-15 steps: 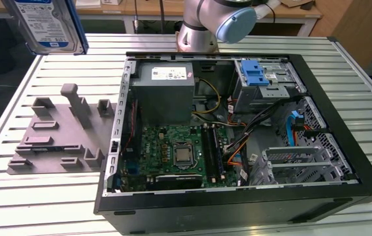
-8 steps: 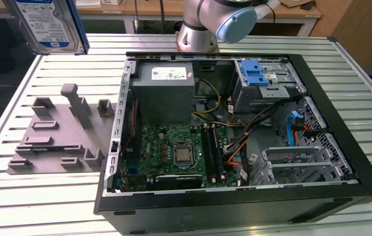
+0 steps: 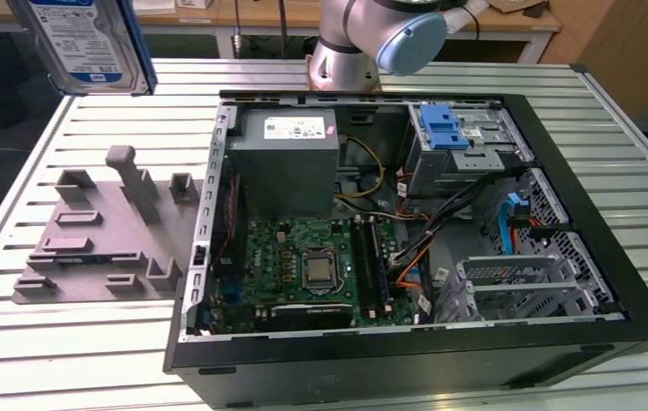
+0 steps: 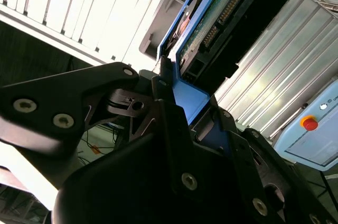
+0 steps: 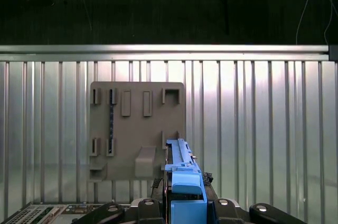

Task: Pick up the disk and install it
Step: 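Pick up the disk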

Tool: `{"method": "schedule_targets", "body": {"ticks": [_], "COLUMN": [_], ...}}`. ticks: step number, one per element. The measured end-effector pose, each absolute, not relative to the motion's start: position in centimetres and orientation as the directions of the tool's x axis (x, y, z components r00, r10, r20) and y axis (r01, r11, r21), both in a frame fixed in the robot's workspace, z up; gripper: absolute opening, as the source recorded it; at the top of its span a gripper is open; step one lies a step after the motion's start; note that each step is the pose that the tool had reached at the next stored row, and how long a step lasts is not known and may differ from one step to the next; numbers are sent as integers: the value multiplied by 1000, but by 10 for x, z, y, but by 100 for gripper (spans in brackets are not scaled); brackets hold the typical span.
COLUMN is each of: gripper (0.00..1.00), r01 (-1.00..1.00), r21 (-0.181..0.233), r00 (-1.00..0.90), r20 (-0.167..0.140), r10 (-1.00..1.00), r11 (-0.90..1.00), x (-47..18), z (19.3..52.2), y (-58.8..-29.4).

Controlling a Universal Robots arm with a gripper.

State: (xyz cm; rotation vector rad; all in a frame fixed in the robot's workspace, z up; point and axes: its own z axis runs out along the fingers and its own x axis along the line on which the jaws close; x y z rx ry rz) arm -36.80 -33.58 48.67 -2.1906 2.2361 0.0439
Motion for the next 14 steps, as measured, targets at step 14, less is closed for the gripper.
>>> {"method": "schedule_targets", "body": {"ticks": [14], "gripper": [37], "r01": [-1000], "r21": [12], "r00": [-21], "r20": [-27], "r10": [-999], "r11": [20], "x": [-364], "z": [487], "y": [-336]}}
